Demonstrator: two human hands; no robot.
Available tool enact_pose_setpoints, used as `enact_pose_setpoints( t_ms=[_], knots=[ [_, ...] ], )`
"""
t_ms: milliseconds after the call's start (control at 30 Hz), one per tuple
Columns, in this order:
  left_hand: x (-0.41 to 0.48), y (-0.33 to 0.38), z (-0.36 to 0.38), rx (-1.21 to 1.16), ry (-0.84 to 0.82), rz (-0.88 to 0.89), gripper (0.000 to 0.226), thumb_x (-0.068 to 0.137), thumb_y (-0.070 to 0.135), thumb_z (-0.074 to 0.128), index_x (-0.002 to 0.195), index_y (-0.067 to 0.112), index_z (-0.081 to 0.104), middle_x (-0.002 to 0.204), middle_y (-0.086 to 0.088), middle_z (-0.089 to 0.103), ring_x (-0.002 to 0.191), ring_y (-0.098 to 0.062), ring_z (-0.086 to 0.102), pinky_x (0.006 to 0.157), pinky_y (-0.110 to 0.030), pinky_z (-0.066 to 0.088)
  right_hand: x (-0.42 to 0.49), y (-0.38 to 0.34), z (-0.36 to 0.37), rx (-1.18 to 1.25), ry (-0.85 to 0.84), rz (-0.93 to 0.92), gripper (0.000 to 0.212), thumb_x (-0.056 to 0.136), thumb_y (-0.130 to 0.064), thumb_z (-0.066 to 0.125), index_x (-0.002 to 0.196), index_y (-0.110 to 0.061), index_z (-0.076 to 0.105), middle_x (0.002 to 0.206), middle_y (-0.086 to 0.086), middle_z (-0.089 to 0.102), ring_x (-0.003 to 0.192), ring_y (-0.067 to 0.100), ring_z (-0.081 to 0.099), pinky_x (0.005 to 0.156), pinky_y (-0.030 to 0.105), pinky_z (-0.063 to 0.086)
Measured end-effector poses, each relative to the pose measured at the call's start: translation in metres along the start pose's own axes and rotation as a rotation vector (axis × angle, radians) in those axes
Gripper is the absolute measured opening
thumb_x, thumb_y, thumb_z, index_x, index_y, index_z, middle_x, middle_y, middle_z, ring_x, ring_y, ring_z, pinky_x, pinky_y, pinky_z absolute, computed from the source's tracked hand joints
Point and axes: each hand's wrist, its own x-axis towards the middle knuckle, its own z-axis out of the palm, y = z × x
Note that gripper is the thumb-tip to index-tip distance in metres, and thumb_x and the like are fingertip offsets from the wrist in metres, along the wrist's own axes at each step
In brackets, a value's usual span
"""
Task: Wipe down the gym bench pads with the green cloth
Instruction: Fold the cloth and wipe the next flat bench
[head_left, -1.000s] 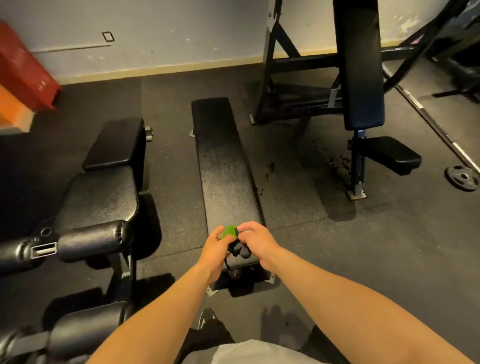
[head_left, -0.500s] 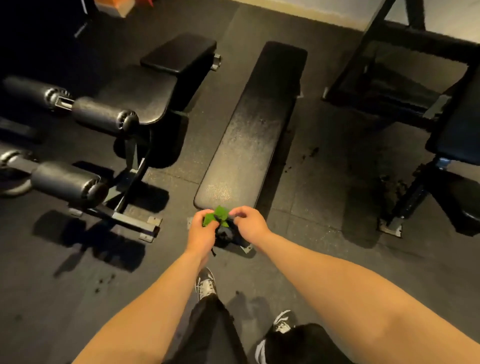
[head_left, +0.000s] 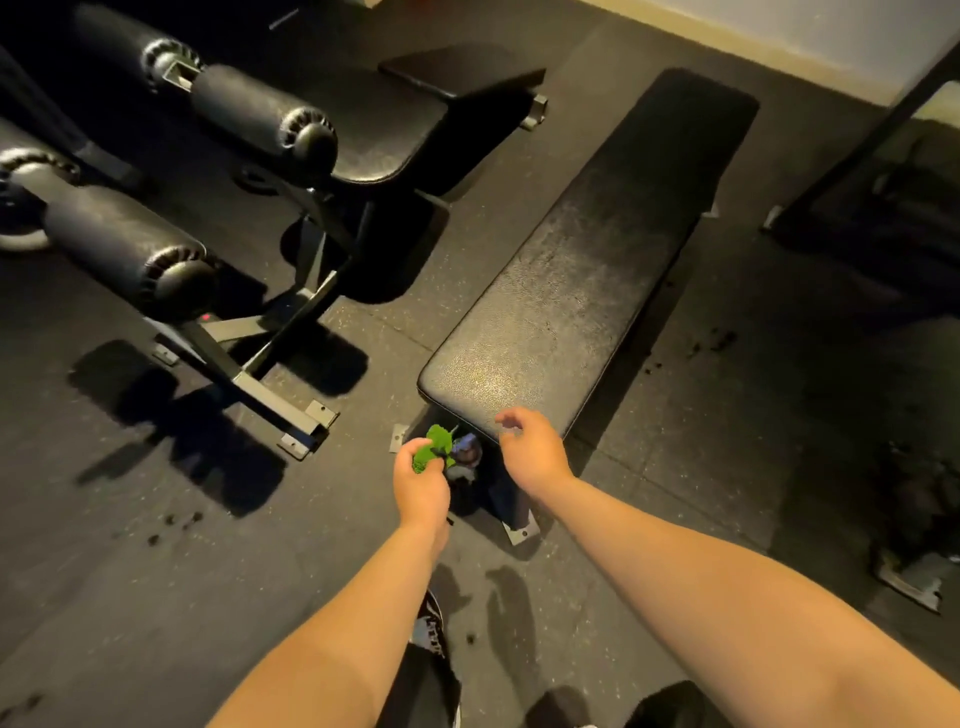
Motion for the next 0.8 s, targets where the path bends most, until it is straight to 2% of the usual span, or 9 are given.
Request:
enact_pose_setpoints(
  t_ms=[100,200,300,367,500,633,700,767,800],
  knots=[
    [0.059,-0.025,0.008,-0.085,0.044,0.026,0.045,0.097,0.001,0.049,0.088,0.043,0.062,0.117,-0.009,0.066,0.100,-0.026,0.064,0.093,-0.050,0.053,0.051,0.024,0.027,-0.133,0.018,-0.118,0.037,0.094,-0.006,0.049,0.125,-0.021,0.061,0.131,0.000,0.056,0.121,0.019,0.049,0.100,0.030,0.039],
    [0.119,-0.047,0.018,-0.128,0.110,0.094,0.050,0.098,0.002,0.049,0.085,0.049,0.062,0.119,-0.006,0.065,0.106,-0.028,0.064,0.096,-0.050,0.053,0.098,0.054,0.056,-0.300,0.034,-0.271,0.037,0.093,-0.012,0.052,0.127,-0.026,0.059,0.131,-0.003,0.055,0.126,0.019,0.043,0.108,0.036,0.037],
    [0.163,-0.059,0.028,-0.174,0.170,0.174,0.052,0.098,0.005,0.048,0.083,0.054,0.060,0.118,-0.006,0.065,0.102,-0.030,0.064,0.093,-0.047,0.054,0.127,0.081,0.069,-0.511,0.079,-0.430,0.037,0.090,-0.016,0.054,0.125,-0.027,0.060,0.127,-0.005,0.055,0.123,0.018,0.042,0.102,0.037,0.034],
    [0.184,-0.065,0.037,-0.219,0.128,0.218,0.047,0.099,0.008,0.048,0.089,0.052,0.061,0.118,-0.004,0.065,0.104,-0.029,0.063,0.093,-0.046,0.052,0.138,0.099,0.073,-0.578,0.165,-0.556,0.037,0.085,-0.018,0.055,0.120,-0.028,0.063,0.121,-0.007,0.057,0.118,0.018,0.046,0.095,0.039,0.035],
    [0.192,-0.073,0.056,-0.340,-0.005,0.321,0.030,0.101,0.007,0.045,0.110,0.032,0.060,0.128,0.014,0.060,0.118,-0.017,0.056,0.098,-0.034,0.043,0.141,0.115,0.079,-0.629,0.325,-0.695,0.038,0.082,-0.026,0.049,0.116,-0.029,0.066,0.117,-0.010,0.060,0.116,0.017,0.050,0.093,0.041,0.041],
    [0.191,-0.092,0.067,-0.327,0.055,0.460,0.030,0.099,0.000,0.047,0.109,0.025,0.060,0.114,0.012,0.059,0.115,-0.014,0.055,0.096,-0.024,0.041,0.145,0.116,0.082,-0.595,0.364,-0.712,0.031,0.086,-0.023,0.053,0.112,-0.030,0.067,0.113,-0.011,0.061,0.114,0.014,0.049,0.092,0.037,0.038],
    [0.185,-0.098,0.072,-0.317,0.090,0.520,0.028,0.098,-0.001,0.047,0.111,0.021,0.060,0.114,0.009,0.060,0.114,-0.012,0.055,0.093,-0.015,0.042,0.147,0.118,0.082,-0.577,0.384,-0.725,0.029,0.086,-0.021,0.054,0.110,-0.030,0.067,0.111,-0.012,0.061,0.111,0.014,0.050,0.090,0.036,0.039],
    [0.175,-0.106,0.075,-0.281,0.102,0.569,0.028,0.099,-0.001,0.046,0.113,0.019,0.060,0.116,0.008,0.060,0.110,-0.007,0.055,0.083,-0.003,0.039,0.147,0.120,0.083,-0.543,0.395,-0.719,0.028,0.084,-0.018,0.055,0.106,-0.030,0.068,0.109,-0.012,0.062,0.108,0.015,0.052,0.087,0.036,0.041],
    [0.169,-0.112,0.076,-0.251,0.092,0.596,0.030,0.098,-0.001,0.045,0.112,0.020,0.061,0.116,0.009,0.061,0.110,-0.005,0.055,0.082,-0.002,0.039,0.146,0.123,0.083,-0.532,0.392,-0.721,0.029,0.083,-0.016,0.055,0.105,-0.030,0.068,0.108,-0.011,0.063,0.107,0.015,0.053,0.086,0.036,0.043]
  ],
)
